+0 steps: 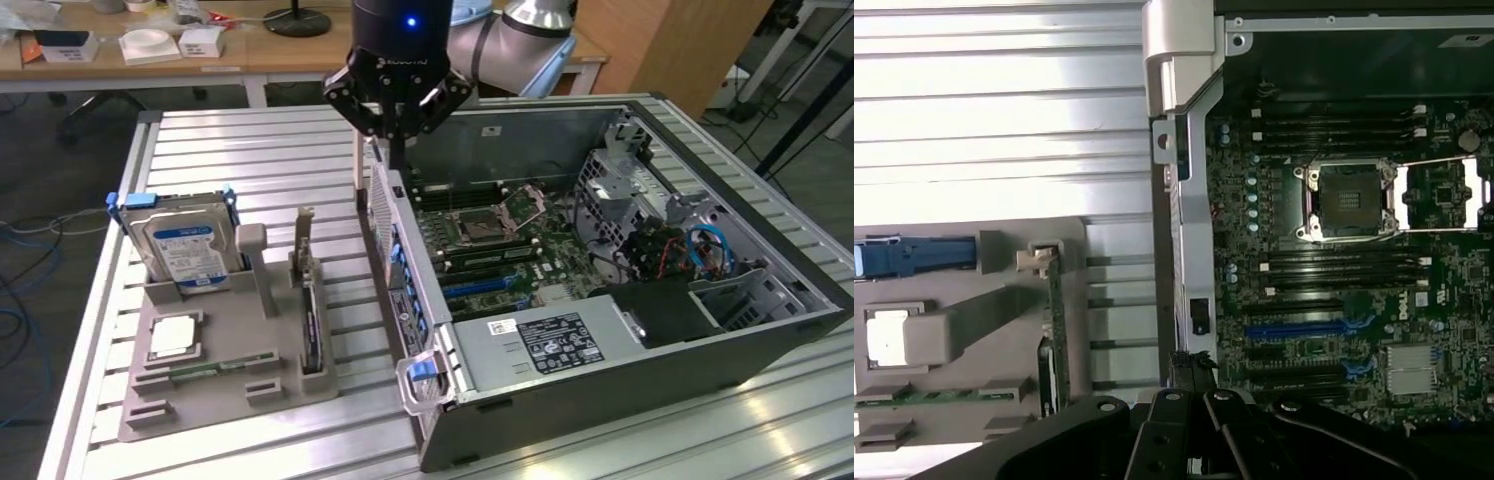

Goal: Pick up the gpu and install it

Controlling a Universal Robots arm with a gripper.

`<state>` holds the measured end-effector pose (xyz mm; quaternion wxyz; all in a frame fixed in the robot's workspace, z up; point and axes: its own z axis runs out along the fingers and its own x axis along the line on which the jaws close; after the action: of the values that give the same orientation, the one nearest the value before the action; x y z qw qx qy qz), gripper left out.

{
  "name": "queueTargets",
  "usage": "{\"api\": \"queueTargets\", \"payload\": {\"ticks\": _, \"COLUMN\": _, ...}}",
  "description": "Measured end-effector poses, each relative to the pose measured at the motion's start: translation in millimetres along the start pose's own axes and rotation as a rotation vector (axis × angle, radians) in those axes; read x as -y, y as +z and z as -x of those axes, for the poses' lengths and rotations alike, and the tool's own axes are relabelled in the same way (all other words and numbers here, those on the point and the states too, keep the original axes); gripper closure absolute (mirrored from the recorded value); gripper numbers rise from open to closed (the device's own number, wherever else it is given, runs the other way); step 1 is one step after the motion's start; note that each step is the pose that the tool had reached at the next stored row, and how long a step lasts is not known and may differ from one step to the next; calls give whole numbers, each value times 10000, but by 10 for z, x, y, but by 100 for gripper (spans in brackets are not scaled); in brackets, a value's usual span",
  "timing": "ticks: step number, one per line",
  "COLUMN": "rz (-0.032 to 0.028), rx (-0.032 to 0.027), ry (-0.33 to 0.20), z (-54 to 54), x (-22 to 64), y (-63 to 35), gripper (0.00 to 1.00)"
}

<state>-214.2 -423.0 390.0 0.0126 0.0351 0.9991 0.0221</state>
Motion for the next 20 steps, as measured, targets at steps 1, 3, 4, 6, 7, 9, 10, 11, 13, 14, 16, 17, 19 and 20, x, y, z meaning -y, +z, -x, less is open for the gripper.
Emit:
{"api": "queueTargets", "payload": {"ticks": 1, "rz": 0, "rx": 0, "ry": 0, "z": -5, "x": 10, "y": -1, "gripper": 89}}
{"api": "queueTargets", "payload": {"ticks": 3, "rz": -1, "rx": 0, "ry": 2, "z": -32, "x": 31, "y": -2, "gripper": 89}}
{"api": "queueTargets", "payload": {"ticks": 4, "rz": 0, "rx": 0, "ry": 1, "z": -42, "x": 39, "y": -2, "gripper": 89}}
{"api": "queueTargets", "payload": {"ticks": 6, "rz": -1, "rx": -1, "ry": 0, "z": -101, "x": 53, "y": -3, "gripper": 89}}
{"api": "queueTargets", "payload": {"ticks": 7, "rz": 0, "rx": 0, "ry": 1, "z": -140, "x": 59, "y": -3, "gripper": 89}}
{"api": "queueTargets", "payload": {"ticks": 9, "rz": -1, "rx": 0, "ry": 0, "z": -202, "x": 72, "y": -5, "gripper": 89}}
{"api": "queueTargets", "payload": {"ticks": 10, "rz": 0, "rx": 0, "ry": 1, "z": -226, "x": 81, "y": -5, "gripper": 89}}
{"api": "queueTargets", "payload": {"ticks": 11, "rz": 0, "rx": 1, "ry": 0, "z": -250, "x": 91, "y": -6, "gripper": 89}}
{"api": "queueTargets", "payload": {"ticks": 13, "rz": -1, "rx": -1, "ry": 1, "z": -279, "x": 104, "y": -7, "gripper": 89}}
{"api": "queueTargets", "payload": {"ticks": 14, "rz": 1, "rx": 0, "ry": 0, "z": -285, "x": 109, "y": -7, "gripper": 89}}
{"api": "queueTargets", "payload": {"ticks": 16, "rz": 0, "rx": 0, "ry": -1, "z": -294, "x": 118, "y": -8, "gripper": 89}}
{"api": "queueTargets", "payload": {"ticks": 17, "rz": 0, "rx": 0, "ry": 0, "z": -300, "x": 121, "y": -8, "gripper": 89}}
{"api": "queueTargets", "payload": {"ticks": 19, "rz": -1, "rx": 0, "ry": 2, "z": -316, "x": 125, "y": -8, "gripper": 89}}
{"api": "queueTargets", "payload": {"ticks": 20, "rz": 0, "rx": 0, "ry": 1, "z": -326, "x": 127, "y": -8, "gripper": 89}}
